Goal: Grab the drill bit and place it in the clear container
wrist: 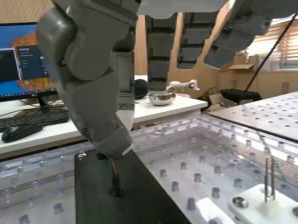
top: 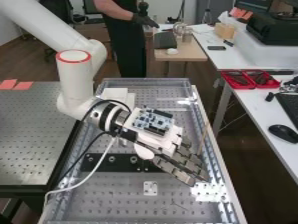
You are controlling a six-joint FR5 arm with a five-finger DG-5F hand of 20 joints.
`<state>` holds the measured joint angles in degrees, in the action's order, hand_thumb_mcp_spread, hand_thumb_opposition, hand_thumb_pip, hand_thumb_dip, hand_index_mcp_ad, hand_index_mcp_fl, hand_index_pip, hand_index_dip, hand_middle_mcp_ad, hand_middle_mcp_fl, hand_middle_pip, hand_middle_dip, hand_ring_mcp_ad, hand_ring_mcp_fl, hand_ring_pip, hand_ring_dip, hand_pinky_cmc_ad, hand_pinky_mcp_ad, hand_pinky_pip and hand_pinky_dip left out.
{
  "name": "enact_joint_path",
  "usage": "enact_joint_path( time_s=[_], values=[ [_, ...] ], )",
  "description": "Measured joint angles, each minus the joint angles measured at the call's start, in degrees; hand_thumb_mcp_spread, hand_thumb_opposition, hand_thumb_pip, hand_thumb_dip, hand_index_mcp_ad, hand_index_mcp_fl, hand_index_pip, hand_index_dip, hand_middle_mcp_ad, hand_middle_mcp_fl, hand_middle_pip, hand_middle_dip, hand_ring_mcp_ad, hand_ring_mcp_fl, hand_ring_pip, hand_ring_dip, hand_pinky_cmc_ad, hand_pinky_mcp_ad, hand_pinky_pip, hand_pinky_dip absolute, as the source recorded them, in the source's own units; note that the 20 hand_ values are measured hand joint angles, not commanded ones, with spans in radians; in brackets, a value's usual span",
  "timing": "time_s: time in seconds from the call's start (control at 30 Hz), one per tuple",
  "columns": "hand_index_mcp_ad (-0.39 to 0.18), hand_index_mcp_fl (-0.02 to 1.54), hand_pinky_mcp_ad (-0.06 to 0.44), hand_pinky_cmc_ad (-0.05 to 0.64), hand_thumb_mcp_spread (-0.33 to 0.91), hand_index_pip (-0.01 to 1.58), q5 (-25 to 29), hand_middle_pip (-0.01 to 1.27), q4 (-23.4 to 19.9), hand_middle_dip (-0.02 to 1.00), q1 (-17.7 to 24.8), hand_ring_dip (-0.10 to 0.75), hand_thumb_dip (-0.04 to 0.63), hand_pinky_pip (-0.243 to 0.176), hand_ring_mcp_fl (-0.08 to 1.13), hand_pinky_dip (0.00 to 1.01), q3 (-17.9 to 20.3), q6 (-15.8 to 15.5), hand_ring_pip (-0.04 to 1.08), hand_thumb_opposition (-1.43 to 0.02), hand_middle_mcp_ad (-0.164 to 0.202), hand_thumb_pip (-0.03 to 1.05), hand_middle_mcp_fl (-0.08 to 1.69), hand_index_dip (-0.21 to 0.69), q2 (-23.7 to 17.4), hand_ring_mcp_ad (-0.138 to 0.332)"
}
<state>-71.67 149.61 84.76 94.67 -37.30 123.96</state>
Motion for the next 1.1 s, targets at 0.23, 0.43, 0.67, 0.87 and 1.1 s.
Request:
enact_joint_path(
  time_s=[0.23,0.43,0.67,0.87,1.1],
  values=[
    [-0.138,0.32,0.119,0.346,0.56,1.27,-0.3,0.12,0.3,0.25,-0.1,0.047,0.300,-0.026,0.08,0.16,0.1,0.0,0.11,-0.92,0.035,0.56,0.33,0.386,-0.2,0.066],
    [-0.138,0.27,0.117,0.346,0.54,1.23,-0.3,0.13,0.1,0.25,-0.1,0.047,0.300,-0.026,0.08,0.16,0.5,0.9,0.11,-0.91,0.031,0.56,0.32,0.360,-0.3,0.065],
    [-0.138,0.29,0.117,0.346,0.54,1.24,-0.7,0.13,-0.2,0.25,0.0,0.047,0.300,-0.026,0.08,0.16,0.5,1.3,0.11,-0.90,0.035,0.56,0.32,0.363,-0.2,0.065],
    [-0.138,0.30,0.115,0.346,0.54,1.24,-1.2,0.13,0.1,0.25,0.0,0.047,0.300,-0.026,0.08,0.16,0.3,1.2,0.11,-0.90,0.035,0.56,0.32,0.356,-0.1,0.065],
    [-0.138,0.32,0.119,0.346,0.54,1.23,-1.3,0.13,0.1,0.25,0.0,0.047,0.300,-0.026,0.08,0.15,0.2,0.7,0.11,-0.90,0.031,0.56,0.32,0.346,-0.1,0.065]
  ],
)
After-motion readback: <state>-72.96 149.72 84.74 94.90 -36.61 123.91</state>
